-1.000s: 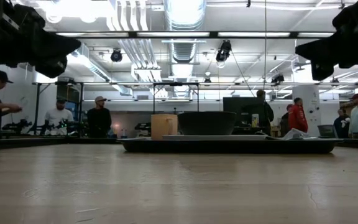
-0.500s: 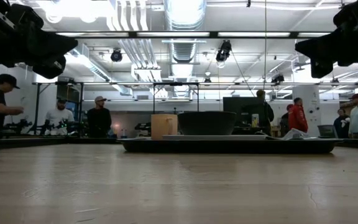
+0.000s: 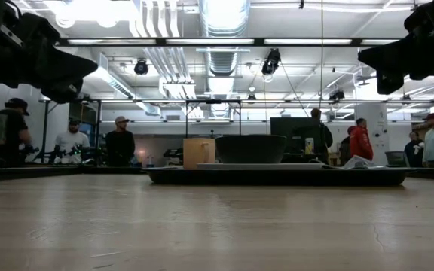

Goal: Set up tray
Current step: Return to Home Position

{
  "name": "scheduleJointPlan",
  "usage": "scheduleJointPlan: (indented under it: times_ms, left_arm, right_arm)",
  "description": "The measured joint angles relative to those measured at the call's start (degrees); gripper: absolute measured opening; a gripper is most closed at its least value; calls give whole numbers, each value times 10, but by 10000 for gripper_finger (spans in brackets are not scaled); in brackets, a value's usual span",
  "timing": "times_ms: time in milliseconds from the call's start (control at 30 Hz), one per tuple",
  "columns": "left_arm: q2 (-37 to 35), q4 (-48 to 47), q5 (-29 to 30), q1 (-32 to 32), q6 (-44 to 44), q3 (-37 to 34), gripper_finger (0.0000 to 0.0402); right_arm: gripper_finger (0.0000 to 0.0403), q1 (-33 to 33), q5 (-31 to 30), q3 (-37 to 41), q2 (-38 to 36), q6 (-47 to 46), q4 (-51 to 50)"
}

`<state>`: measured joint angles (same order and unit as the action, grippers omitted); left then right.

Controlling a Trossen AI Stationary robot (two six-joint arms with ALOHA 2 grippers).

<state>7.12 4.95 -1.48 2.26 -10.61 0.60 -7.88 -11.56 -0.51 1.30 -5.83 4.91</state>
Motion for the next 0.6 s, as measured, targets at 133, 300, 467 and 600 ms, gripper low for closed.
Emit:
scheduleJointPlan:
  times_ms: [133, 300, 467, 600]
  left_arm:
    - [20, 0, 0, 0, 0, 0, 0]
    - [45, 0, 0, 0, 0, 0, 0]
    - [69, 0, 0, 0, 0, 0, 0]
    - [89, 0, 0, 0, 0, 0, 0]
  right_arm:
    - [9, 0, 0, 0, 0, -1, 0]
    - [9, 0, 0, 0, 0, -1, 0]
    - [9, 0, 0, 0, 0, -2, 0]
    - [9, 0, 0, 0, 0, -1, 0]
